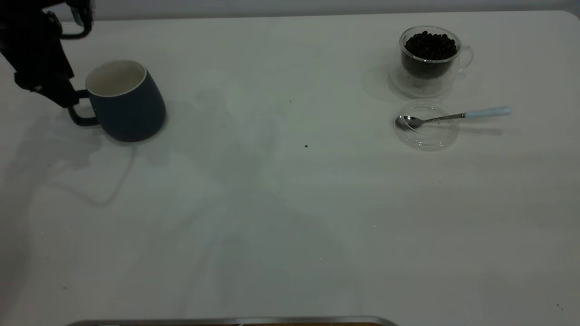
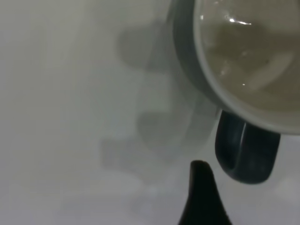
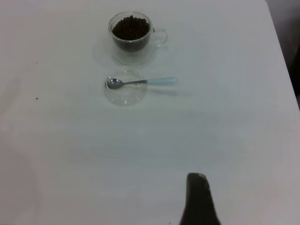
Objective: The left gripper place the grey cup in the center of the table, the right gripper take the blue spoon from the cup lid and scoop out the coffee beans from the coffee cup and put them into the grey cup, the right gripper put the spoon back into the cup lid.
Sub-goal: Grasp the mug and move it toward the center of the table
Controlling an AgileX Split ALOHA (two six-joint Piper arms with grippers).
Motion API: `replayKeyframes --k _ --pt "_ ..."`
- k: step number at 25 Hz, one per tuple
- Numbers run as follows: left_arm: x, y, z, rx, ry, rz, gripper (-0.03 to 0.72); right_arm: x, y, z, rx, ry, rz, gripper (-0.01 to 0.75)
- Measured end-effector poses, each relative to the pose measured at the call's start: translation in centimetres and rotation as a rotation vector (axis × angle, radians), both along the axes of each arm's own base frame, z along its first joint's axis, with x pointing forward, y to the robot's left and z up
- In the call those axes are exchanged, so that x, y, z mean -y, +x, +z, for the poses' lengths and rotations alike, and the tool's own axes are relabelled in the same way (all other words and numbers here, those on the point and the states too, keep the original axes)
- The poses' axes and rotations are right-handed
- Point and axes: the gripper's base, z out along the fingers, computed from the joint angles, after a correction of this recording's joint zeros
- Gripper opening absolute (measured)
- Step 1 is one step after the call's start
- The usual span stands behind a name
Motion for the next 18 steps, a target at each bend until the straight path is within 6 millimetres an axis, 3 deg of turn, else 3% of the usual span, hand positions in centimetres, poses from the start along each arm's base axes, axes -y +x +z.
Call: replayKeyframes --k 8,12,18 --pt "0.4 0.4 -1.5 0.051 0.054 -0.222 0.588 0.0 0.0 0.0 0.0 0.0 0.0 0.575" --pt "1.4 0.3 -2.9 0.042 0.072 -0.376 0.588 0.0 0.0 0.0 0.0 0.0 0.0 0.575" --pt "4.0 0.5 -3.1 0.093 0.034 -0.523 0.588 0.0 0.0 0.0 0.0 0.0 0.0 0.575"
